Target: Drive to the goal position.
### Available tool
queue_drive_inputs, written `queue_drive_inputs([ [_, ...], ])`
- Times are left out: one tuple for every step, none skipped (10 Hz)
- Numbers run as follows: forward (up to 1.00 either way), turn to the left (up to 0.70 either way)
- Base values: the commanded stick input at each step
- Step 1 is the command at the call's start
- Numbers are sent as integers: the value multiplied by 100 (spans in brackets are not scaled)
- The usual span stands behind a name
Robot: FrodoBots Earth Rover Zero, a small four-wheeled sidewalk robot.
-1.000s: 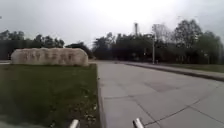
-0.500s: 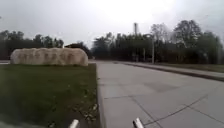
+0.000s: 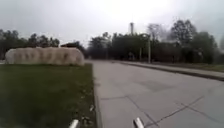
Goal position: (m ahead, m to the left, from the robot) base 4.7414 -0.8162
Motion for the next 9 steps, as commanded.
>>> queue_drive_inputs([
  [-100,40],
  [-100,40],
  [-100,40],
  [-100,40],
  [-82,20],
  [-61,-2],
  [-40,-24],
  [-19,-46],
  [26,-60],
])
